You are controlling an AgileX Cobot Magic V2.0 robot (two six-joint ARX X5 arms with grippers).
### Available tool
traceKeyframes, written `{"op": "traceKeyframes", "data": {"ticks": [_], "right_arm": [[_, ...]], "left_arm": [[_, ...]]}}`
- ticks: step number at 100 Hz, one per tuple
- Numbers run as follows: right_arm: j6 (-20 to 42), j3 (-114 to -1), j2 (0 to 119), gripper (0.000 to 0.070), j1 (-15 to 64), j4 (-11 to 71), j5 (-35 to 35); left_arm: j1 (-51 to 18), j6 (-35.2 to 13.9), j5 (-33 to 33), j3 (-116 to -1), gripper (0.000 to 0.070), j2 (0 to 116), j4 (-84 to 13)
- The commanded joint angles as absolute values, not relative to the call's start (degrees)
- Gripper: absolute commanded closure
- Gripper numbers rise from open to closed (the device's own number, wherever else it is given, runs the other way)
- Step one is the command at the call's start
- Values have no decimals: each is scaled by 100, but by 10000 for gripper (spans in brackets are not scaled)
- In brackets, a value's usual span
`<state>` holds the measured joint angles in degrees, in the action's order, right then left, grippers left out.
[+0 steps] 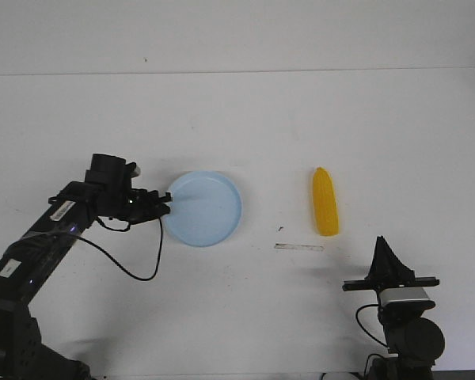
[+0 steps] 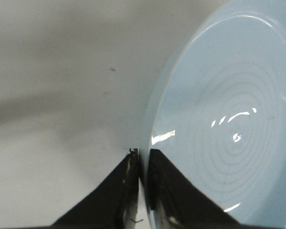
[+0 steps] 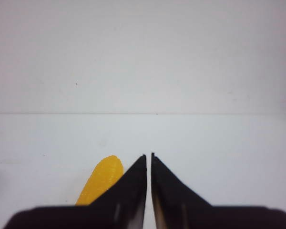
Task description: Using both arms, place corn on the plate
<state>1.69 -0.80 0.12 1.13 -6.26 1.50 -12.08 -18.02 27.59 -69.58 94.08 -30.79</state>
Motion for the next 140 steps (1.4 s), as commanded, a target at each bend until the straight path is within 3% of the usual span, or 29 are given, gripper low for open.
{"op": "traceKeyframes", "data": {"ticks": [1,34,45,50,97,100,112,140], "right_arm": [[145,-73,8,685,117,-685,150],[145,-73,8,685,117,-685,150],[145,-73,8,685,117,-685,150],[145,-73,8,685,117,-685,148],[145,-73,8,685,117,-685,150],[145,-73,8,685,117,-685,150],[145,-73,8,685,117,-685,150],[145,-73,8,685,117,-685,150]], "left_arm": [[-1415,-1881,2829,-7043,699,9553,-3048],[-2139,-2027,2808,-7043,691,9963,-2945],[-2198,-2069,2689,-7043,512,9963,-2941],[-2198,-2067,2679,-7043,482,9963,-2943],[-1732,-1855,2580,-7041,505,9056,-2539],[-1678,-1841,2469,-7041,517,8954,-2480],[-1455,-1645,1826,-7013,700,8558,-2233],[-910,-722,915,-5894,699,7349,-495]]}}
